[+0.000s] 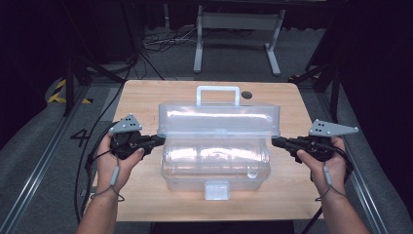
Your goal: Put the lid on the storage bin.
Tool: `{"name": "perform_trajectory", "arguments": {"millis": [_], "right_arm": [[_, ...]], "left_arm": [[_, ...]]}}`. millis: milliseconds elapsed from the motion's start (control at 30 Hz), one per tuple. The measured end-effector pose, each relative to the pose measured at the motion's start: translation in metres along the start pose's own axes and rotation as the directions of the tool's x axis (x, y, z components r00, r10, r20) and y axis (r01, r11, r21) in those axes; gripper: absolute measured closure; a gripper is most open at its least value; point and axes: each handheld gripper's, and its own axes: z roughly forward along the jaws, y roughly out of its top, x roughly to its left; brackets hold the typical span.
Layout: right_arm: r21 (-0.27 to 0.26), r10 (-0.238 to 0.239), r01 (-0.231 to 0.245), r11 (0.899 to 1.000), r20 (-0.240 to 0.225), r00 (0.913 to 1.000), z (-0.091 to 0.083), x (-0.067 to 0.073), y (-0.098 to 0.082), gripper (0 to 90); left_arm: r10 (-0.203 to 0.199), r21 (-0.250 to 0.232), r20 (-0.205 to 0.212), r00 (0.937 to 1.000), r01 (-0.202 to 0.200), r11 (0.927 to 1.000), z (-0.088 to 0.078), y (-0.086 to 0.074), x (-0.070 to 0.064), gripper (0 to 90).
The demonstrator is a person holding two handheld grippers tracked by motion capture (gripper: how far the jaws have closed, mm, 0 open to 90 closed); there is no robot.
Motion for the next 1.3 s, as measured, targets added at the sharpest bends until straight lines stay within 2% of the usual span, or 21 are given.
{"name": "perform_trajectory", "arguments": {"millis": [300,467,667,900,1000,1300], "right_arm": [[0.020,-0.004,0.004,1.000,-0.017,0.9999,-0.001,0.004,-0.007,89.9],[0.035,-0.002,0.003,0.999,-0.030,0.9996,-0.001,0.005,-0.012,89.9],[0.049,-0.007,0.008,0.999,-0.038,0.9992,-0.001,0.006,-0.014,89.9],[0.083,-0.013,0.018,0.996,-0.056,0.9983,-0.002,0.007,-0.018,89.7],[0.099,-0.012,0.018,0.995,-0.062,0.9980,-0.002,0.009,-0.019,89.7],[0.136,-0.014,0.024,0.990,-0.078,0.9968,-0.002,0.010,-0.020,89.4]], "left_arm": [[-0.010,0.024,-0.011,0.9999,0.010,0.9997,-0.003,-0.007,0.000,85.4],[-0.023,0.046,-0.001,0.9997,0.023,0.9987,-0.003,-0.010,0.000,84.4],[-0.015,0.069,-0.004,0.9999,0.015,0.9975,-0.003,-0.011,-0.001,84.3],[-0.004,0.103,-0.005,1.0000,0.005,0.9946,-0.003,-0.012,-0.004,83.7],[-0.006,0.122,0.016,0.9998,0.004,0.9926,-0.002,-0.013,-0.005,83.0],[-0.008,0.160,0.026,0.9996,0.004,0.9871,-0.002,-0.014,-0.006,82.9]]}}
